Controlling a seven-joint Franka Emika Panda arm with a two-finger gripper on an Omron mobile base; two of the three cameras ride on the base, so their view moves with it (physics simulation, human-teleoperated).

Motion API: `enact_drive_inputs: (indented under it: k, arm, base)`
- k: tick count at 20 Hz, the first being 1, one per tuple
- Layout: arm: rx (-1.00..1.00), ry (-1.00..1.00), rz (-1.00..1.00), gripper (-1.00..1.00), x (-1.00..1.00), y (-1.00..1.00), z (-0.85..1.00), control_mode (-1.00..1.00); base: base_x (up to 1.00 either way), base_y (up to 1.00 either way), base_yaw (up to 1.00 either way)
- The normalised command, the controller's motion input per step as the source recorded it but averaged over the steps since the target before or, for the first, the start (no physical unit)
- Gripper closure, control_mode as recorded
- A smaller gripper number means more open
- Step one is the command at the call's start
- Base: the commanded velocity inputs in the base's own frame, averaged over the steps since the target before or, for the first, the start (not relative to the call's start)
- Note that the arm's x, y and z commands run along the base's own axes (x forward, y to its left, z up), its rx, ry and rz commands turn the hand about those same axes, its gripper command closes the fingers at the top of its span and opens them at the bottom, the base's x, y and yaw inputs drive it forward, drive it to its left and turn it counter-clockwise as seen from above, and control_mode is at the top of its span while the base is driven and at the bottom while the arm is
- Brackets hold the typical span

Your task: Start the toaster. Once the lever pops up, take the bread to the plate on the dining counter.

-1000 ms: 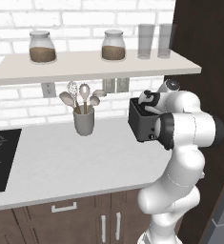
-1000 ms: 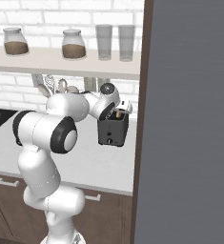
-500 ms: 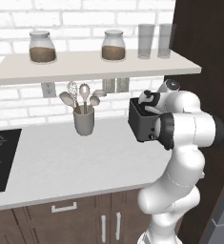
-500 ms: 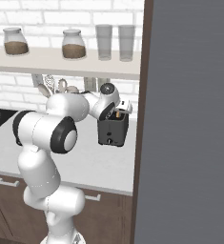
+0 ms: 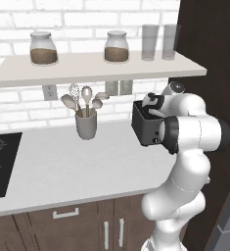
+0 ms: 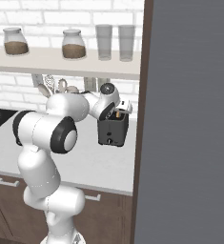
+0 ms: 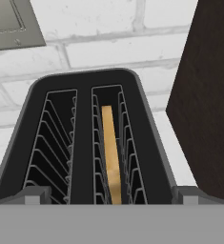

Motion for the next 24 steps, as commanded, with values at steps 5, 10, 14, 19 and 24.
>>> enact_drive_inputs:
  k: [5,10,14,19,24]
  arm:
    - [0.0,0.0,0.0,-1.0,0.0,0.0,0.0,-1.0]
    - [0.0,0.0,0.0,-1.0,0.0,0.0,0.0,-1.0]
    - [0.0,0.0,0.0,-1.0,0.0,0.0,0.0,-1.0]
    - [0.0,0.0,0.0,-1.0,0.0,0.0,0.0,-1.0]
    - [0.0,0.0,0.0,-1.0,0.0,0.0,0.0,-1.0]
  base:
    - [0.0,0.0,0.0]
    - [0.0,0.0,0.0]
    - [0.0,0.0,0.0]
    - [0.0,0.0,0.0]
    - [0.0,0.0,0.0]
